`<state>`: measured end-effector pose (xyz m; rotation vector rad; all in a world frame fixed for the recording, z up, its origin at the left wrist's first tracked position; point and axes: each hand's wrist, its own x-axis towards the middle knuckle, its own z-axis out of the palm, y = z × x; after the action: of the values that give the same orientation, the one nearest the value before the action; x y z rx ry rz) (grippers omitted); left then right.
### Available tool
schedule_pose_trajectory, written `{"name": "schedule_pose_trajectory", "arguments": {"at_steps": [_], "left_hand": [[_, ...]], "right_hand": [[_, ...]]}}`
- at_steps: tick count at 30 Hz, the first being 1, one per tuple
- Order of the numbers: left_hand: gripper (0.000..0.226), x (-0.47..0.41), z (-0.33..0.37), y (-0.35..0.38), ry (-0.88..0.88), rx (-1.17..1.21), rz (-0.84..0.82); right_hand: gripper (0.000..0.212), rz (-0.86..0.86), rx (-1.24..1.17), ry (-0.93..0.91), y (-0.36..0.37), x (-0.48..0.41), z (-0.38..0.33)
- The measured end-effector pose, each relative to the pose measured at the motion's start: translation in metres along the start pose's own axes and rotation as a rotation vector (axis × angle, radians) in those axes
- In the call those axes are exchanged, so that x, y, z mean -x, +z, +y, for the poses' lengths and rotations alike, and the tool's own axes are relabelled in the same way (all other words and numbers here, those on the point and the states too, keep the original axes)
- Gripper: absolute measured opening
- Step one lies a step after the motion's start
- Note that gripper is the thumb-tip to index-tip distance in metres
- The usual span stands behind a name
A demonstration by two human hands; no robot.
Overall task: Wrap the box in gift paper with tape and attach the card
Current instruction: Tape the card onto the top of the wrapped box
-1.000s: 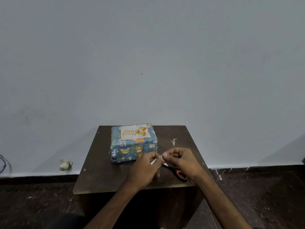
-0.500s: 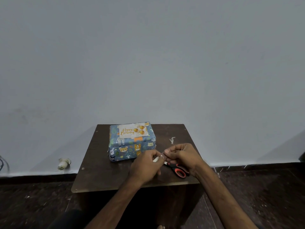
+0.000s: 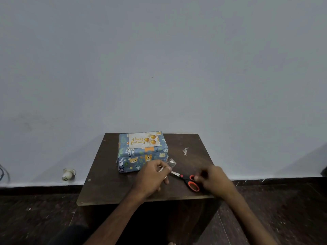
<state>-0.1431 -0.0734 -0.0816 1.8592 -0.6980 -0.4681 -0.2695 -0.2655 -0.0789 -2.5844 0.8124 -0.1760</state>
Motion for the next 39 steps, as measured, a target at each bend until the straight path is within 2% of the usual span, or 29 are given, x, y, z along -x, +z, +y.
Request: {"name": "schedule_pose_trajectory", "arguments": {"at_steps": [2,5,11,13,14,16,18,21,23,32,36,39], "left_hand": [[0.019,0.000,-0.001,0.001,0.000,-0.003,-0.001],[0.019,0.001,-0.001,0.003,-0.001,-0.008,-0.001],[0.018,0.002,-0.002,0.004,-0.003,-0.016,-0.017],[0.017,0.001,-0.002,0.001,-0.004,-0.013,-0.016],[0.017,0.000,-0.003,0.000,-0.008,-0.007,-0.014],[0.017,-0.002,-0.004,-0.002,-0.012,0.011,-0.013],[0.017,-0.003,-0.005,-0.003,-0.018,0.023,-0.014],[0.017,-0.005,-0.005,-0.004,-0.033,0.051,-0.023],[0.019,-0.006,-0.005,-0.002,-0.031,0.054,-0.038],[0.018,-0.008,-0.005,-0.005,-0.048,0.138,-0.061],[0.017,-0.008,-0.007,-0.006,-0.053,0.142,-0.074],[0.017,-0.008,-0.007,-0.005,-0.055,0.115,-0.088]], "right_hand": [[0.012,-0.016,0.101,-0.039,0.014,0.008,-0.009],[0.023,0.017,0.247,-0.113,0.022,0.015,-0.020],[0.020,-0.013,0.308,-0.021,0.013,0.015,-0.026],[0.008,-0.053,0.149,0.008,0.002,0.012,-0.011],[0.002,-0.132,-0.046,0.010,-0.003,0.011,-0.003],[0.013,-0.365,-0.499,-0.008,-0.013,0.016,0.006],[0.017,-0.500,-0.675,-0.048,-0.018,0.021,0.013],[0.034,-0.615,-0.635,-0.122,-0.016,0.022,0.012],[0.041,-0.597,-0.600,-0.103,-0.011,0.019,0.008],[0.047,-0.554,-0.675,-0.089,-0.011,0.011,0.010],[0.029,-0.624,-0.725,-0.093,-0.013,0.012,0.015],[0.025,-0.659,-0.757,-0.122,-0.010,0.013,0.005]]}}
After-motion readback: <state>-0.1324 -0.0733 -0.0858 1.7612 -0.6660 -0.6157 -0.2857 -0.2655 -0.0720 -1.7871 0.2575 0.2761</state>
